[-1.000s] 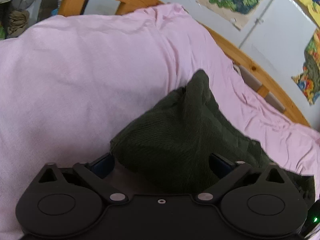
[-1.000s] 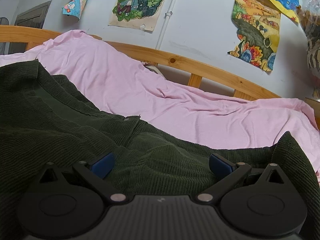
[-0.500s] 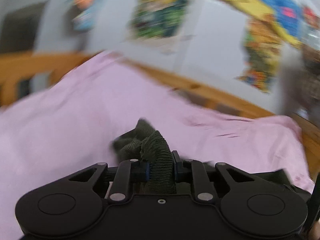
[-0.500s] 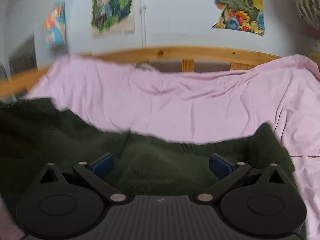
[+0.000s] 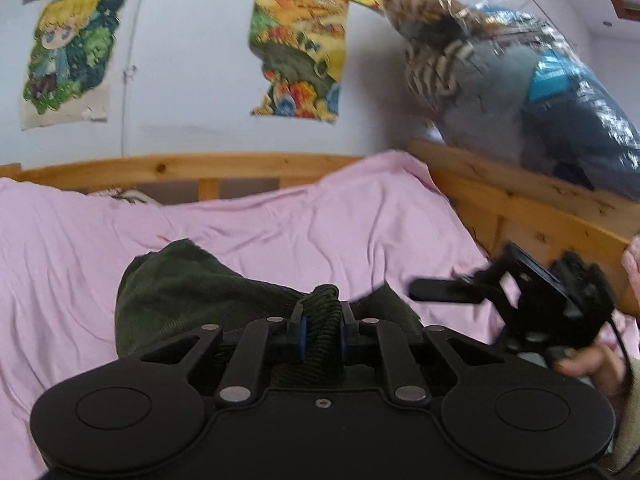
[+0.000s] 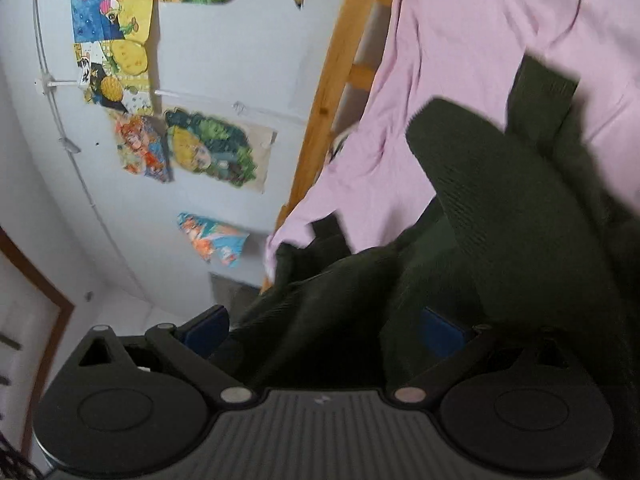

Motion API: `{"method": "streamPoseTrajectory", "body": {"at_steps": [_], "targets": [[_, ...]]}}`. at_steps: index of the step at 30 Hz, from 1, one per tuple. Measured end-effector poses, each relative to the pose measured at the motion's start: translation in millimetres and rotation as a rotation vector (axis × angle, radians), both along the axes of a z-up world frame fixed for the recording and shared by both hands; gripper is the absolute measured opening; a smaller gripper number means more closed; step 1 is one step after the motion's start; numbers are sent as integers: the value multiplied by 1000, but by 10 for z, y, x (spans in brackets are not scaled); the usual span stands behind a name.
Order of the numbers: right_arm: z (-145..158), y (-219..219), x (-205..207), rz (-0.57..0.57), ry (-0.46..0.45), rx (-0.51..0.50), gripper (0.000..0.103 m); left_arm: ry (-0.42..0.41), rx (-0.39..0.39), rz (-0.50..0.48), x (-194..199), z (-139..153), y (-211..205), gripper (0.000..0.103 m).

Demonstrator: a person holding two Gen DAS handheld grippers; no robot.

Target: Fold large clothes

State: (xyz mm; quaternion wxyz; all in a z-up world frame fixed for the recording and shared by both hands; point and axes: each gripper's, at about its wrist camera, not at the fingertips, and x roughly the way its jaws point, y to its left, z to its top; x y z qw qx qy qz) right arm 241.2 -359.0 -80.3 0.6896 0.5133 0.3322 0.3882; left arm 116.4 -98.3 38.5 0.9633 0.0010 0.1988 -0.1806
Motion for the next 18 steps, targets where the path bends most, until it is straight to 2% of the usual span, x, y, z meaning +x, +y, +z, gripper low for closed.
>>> {"method": "streamPoseTrajectory", "body": {"at_steps": [5, 9, 12, 16, 18], "targets": [[-95, 483, 309, 108, 26, 91, 103, 21, -3, -8, -71, -89, 37, 11], [-116, 810, 486, 120, 32, 106, 103, 24, 11, -27, -91, -71, 27, 11], [-104, 882, 569, 104, 28, 154, 103, 37, 12, -35, -111, -91, 11, 10], [-4, 909, 620, 125, -24, 85, 103, 44, 49, -60, -220, -158, -86, 9], [70, 886, 572, 132, -66, 23, 97, 46, 63, -82, -255, -186, -154, 9]]}}
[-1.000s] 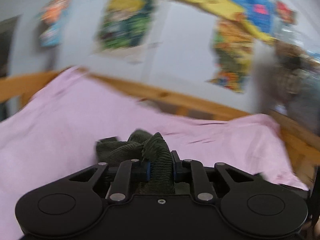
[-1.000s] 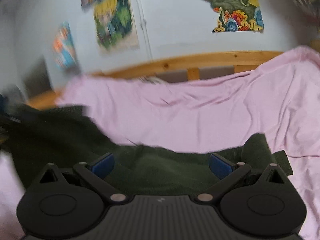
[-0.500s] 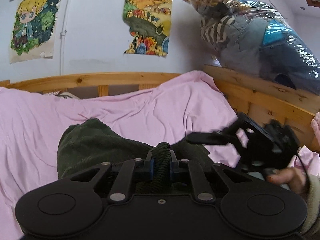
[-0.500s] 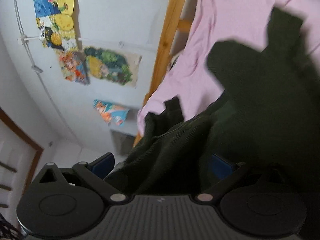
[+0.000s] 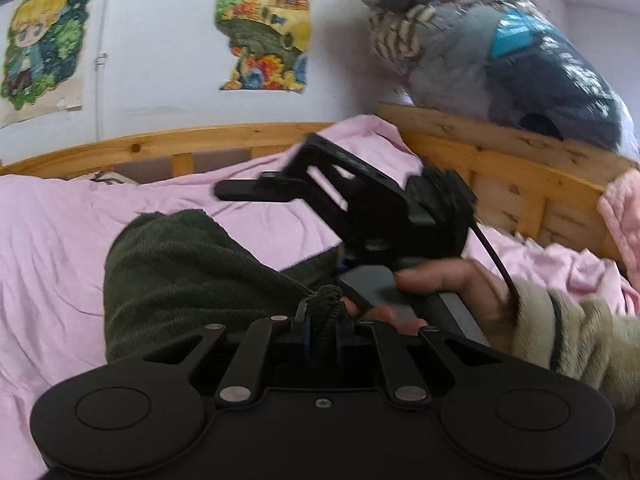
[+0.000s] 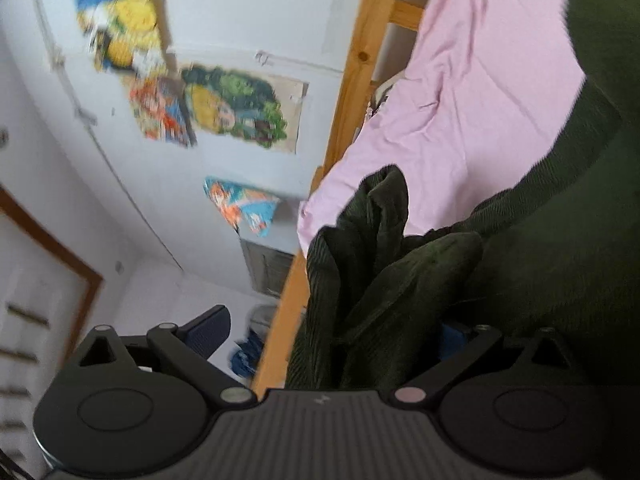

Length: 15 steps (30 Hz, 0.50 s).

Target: Fold large clothes

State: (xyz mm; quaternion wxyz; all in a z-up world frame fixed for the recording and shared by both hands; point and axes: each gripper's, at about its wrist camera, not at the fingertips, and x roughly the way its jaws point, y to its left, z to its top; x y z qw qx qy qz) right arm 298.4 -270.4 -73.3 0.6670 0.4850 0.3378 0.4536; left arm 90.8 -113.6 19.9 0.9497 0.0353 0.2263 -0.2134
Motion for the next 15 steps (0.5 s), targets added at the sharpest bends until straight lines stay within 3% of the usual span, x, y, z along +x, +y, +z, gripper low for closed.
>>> {"method": "streamPoseTrajectory", "body": {"at_steps": [2, 5, 8, 12, 15], "targets": [[91, -64, -82, -24, -42, -61, 70, 2, -2, -17, -27, -26, -56, 9], [207, -253, -229, -81, -95, -154, 43, 2, -5, -48, -38, -42, -156, 9], [330, -472, -393, -133, -151, -189, 29, -10, 0, -102, -63, -49, -301, 9], [618, -769, -749, -228, -279, -317, 24, -9, -7, -188, -69, -62, -523, 9], [756, -1028, -925, -294, -293, -415, 23, 10, -27, -262, -55, -79, -698, 9]]}}
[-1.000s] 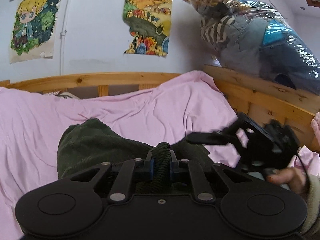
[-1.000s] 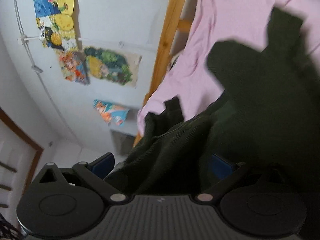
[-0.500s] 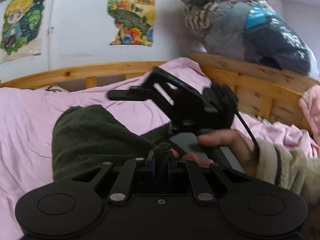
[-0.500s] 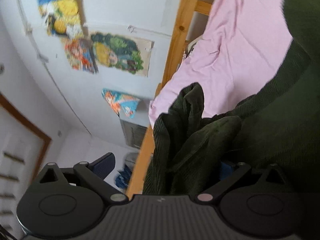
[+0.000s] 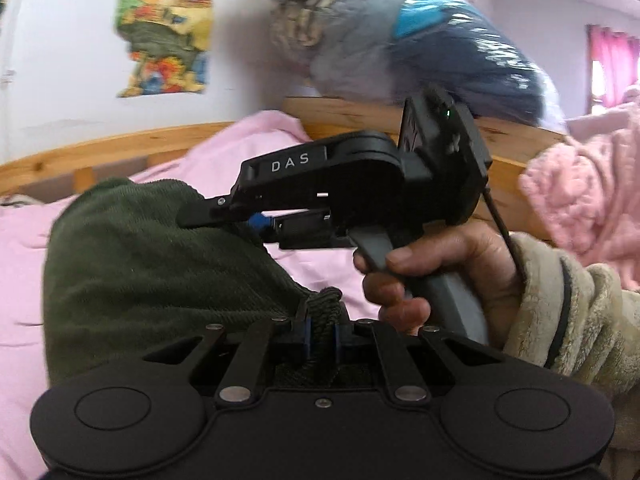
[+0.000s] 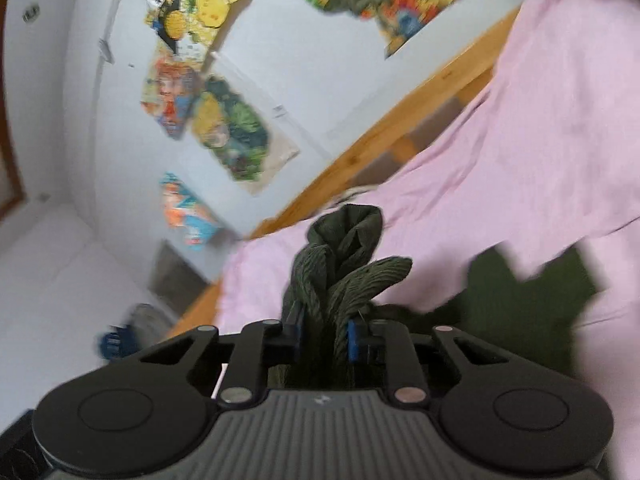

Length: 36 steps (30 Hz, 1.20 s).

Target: Fold large clothes

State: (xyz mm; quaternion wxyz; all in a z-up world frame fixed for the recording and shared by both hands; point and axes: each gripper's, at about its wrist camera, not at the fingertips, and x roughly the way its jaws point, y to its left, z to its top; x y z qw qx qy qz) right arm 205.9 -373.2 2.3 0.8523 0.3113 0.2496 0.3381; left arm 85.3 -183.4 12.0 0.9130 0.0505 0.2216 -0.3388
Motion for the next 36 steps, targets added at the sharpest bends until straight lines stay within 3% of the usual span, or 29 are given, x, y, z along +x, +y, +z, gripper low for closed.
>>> {"method": "streamPoseTrajectory", "body": {"at_steps": [6, 10, 12, 16, 17, 18, 20, 23, 27, 34, 36], "targets": [[-76, -285, -122, -101, 50, -103, 22, 81, -26, -64, 127, -185, -252, 9], [-208, -236, -31, -95, 113, -136, 22, 144, -20, -72, 244, -395, -289, 9], [-304, -245, 36, -75, 151, -108, 26, 168, -7, -70, 300, -497, -298, 10], [-519, -279, 121, -88, 205, -26, 48, 235, -27, -51, 415, -684, -240, 10], [-546, -258, 139, -91, 208, -7, 48, 236, -30, -50, 414, -693, -238, 10], [-559, -226, 141, -97, 205, 3, 48, 234, -31, -49, 413, -696, -246, 10], [-507, -155, 127, -121, 179, -40, 27, 227, -30, -48, 407, -685, -260, 10], [-276, -99, 10, -122, 91, -131, 17, 220, -59, -53, 391, -615, -254, 10], [-125, -244, -55, -124, 51, -126, 16, 185, -54, -88, 384, -553, -361, 10], [-623, -388, 179, -185, 220, -173, 16, 273, -6, -115, 539, -869, -551, 12], [-702, -404, 211, -183, 236, -148, 16, 271, -12, -124, 516, -819, -534, 19]]}}
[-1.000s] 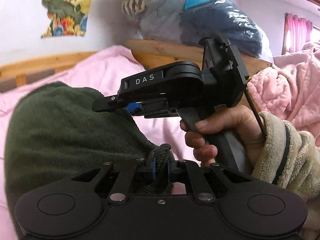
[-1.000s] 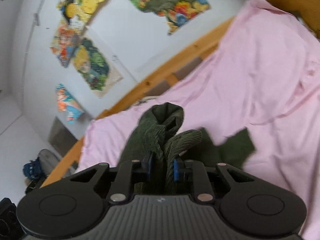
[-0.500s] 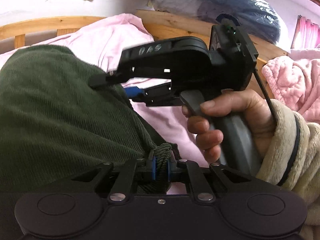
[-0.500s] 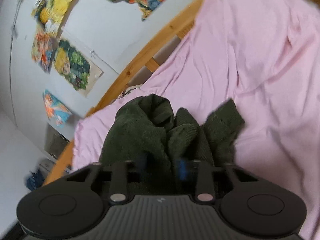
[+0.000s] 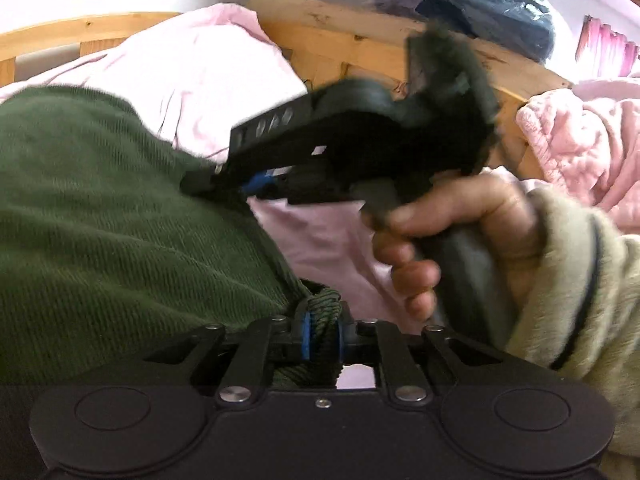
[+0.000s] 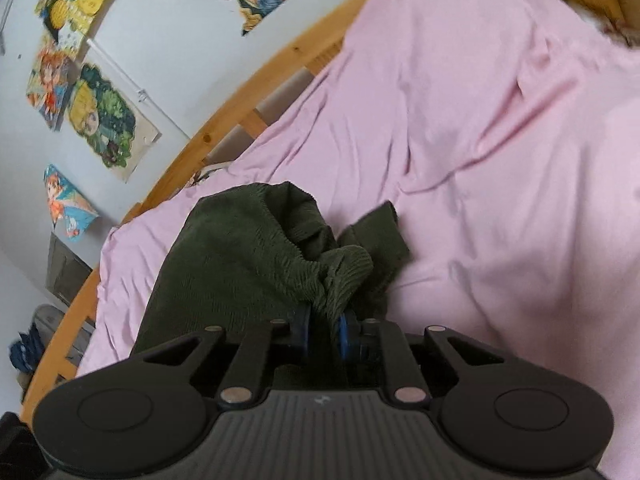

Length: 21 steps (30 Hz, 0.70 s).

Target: Fold large clothes

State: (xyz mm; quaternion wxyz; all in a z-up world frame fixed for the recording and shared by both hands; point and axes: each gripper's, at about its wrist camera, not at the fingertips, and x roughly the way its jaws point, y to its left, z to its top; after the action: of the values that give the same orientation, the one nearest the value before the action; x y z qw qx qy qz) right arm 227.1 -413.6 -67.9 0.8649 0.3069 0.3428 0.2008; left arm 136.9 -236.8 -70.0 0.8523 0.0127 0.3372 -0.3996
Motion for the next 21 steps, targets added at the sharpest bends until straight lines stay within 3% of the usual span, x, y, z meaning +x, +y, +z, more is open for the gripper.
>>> {"method": "streamPoseTrajectory", "body": {"at_steps": [2, 6, 7, 9, 11, 14, 16, 18, 21], "targets": [[-10, 23, 11, 3, -5, -9, 16, 17, -21, -10, -32, 83, 57, 28], [-18, 67, 12, -1, -16, -40, 16, 28, -96, 19, -173, 304, 357, 58], [-23, 64, 14, -5, -16, -42, 16, 5, -138, 58, -242, 391, 497, 61], [-27, 65, 4, -7, -25, -65, 17, -30, -233, 115, -331, 523, 746, 79], [18, 113, -5, -7, -39, -99, 18, -78, -278, 227, -389, 660, 987, 87], [54, 190, -30, -3, -68, -178, 21, -135, -214, 495, -406, 728, 1320, 102], [72, 222, -43, -8, -78, -209, 21, -87, -175, 635, -317, 647, 1518, 102], [80, 233, -55, -10, -85, -223, 25, 27, -181, 727, -188, 497, 1726, 102], [130, 220, -91, -28, -99, -270, 41, 220, -243, 725, -24, 171, 1941, 100]]}}
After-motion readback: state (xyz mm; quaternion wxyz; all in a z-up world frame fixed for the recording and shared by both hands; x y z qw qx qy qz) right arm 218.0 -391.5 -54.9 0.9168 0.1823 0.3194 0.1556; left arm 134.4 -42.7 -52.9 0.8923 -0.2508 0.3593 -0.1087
